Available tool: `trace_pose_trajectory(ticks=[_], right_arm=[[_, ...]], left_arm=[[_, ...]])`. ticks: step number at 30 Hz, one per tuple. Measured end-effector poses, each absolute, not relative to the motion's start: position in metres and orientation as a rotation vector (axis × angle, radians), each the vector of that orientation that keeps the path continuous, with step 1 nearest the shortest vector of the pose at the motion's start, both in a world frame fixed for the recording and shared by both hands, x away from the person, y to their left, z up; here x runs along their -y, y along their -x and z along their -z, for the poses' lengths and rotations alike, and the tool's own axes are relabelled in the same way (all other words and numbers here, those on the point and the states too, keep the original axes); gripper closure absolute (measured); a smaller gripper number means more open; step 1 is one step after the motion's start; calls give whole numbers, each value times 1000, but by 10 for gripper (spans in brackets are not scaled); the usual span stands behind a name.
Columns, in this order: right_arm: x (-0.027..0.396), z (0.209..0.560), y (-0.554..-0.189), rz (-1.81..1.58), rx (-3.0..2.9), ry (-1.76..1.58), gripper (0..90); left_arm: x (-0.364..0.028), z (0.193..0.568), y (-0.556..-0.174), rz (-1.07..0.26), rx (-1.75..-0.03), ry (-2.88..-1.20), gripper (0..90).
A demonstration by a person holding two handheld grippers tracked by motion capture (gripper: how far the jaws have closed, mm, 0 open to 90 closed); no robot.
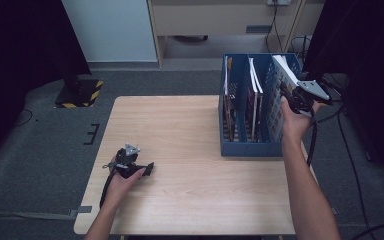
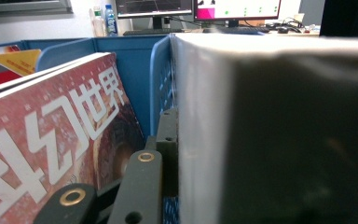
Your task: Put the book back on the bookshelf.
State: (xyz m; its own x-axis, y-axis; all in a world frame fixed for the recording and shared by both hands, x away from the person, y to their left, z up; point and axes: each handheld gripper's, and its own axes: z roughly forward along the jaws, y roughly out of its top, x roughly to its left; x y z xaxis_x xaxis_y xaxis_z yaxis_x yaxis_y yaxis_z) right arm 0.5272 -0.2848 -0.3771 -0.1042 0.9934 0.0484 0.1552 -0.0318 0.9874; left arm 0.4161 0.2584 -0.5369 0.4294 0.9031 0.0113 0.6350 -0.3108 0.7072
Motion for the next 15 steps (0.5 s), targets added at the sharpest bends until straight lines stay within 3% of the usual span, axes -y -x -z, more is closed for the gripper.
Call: trace_pose_trajectory(ticks=[15], right_arm=[[284, 395, -518, -1260, -1386, -1279, 736]], left_arm=[[-258, 537, -416, -550, -1290, -2057, 35]])
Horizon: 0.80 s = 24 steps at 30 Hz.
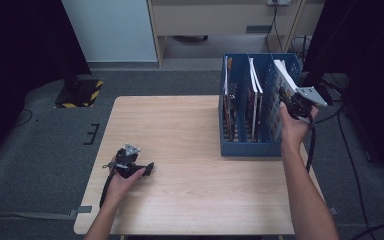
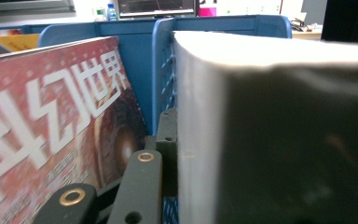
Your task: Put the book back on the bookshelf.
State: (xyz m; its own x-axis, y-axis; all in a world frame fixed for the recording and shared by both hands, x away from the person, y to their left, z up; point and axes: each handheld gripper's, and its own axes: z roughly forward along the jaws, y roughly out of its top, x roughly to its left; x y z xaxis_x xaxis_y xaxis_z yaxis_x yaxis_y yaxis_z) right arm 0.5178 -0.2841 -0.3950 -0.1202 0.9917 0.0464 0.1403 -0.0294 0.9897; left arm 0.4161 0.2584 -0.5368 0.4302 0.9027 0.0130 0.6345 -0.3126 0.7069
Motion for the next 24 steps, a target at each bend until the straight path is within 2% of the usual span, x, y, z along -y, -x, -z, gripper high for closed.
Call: trace_pose_trajectory(ticks=[24], right_arm=[[283, 397, -508, -1297, -1415, -1232, 713]], left_arm=[[-258, 537, -416, -554, -1293, -2052, 37]])
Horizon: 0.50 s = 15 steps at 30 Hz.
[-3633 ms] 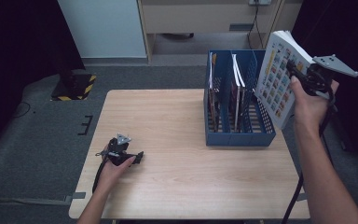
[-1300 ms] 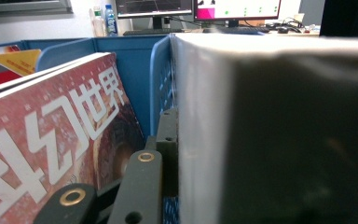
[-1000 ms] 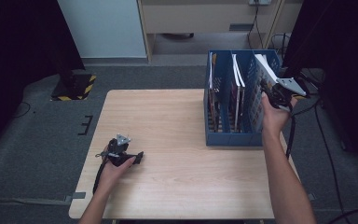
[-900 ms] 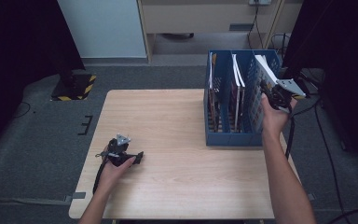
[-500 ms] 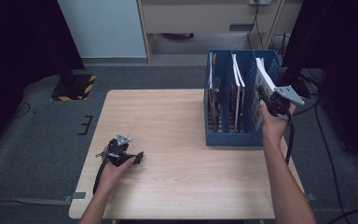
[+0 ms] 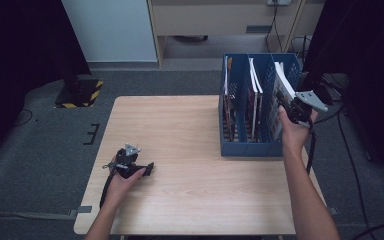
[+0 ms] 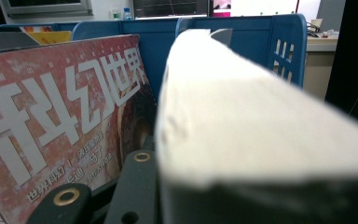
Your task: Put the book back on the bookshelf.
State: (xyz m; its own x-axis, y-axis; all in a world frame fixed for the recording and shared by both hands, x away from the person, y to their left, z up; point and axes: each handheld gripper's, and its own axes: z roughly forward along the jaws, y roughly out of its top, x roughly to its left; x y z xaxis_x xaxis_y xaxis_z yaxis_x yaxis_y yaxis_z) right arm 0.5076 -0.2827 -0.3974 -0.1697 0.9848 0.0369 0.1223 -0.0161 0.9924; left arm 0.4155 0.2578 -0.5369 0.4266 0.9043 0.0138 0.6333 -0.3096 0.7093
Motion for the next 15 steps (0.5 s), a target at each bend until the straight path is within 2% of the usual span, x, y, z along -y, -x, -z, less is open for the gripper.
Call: trace_pose_trajectory(ticks=[15], right_arm=[[284, 391, -512, -1215, -1395, -1250, 737]], left_arm=[[-258, 537, -416, -550, -1292, -2055, 38]])
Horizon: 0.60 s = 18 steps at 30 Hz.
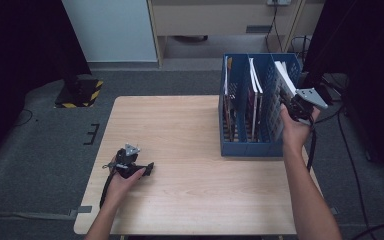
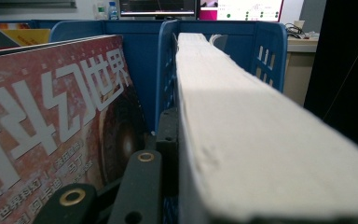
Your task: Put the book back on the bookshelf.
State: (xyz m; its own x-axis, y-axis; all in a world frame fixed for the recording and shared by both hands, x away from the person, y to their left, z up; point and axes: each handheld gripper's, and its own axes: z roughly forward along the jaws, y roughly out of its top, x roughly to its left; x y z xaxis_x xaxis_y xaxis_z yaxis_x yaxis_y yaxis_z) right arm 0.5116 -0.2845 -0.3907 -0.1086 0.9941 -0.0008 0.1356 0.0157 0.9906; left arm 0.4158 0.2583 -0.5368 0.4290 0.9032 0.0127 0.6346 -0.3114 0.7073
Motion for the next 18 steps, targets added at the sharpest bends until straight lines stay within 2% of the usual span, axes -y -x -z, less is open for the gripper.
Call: trace_pose_trajectory(ticks=[18], right_arm=[[288, 383, -529, -1199, -1345, -1245, 738]], left_arm=[[-258, 537, -415, -549, -1292, -2050, 41]])
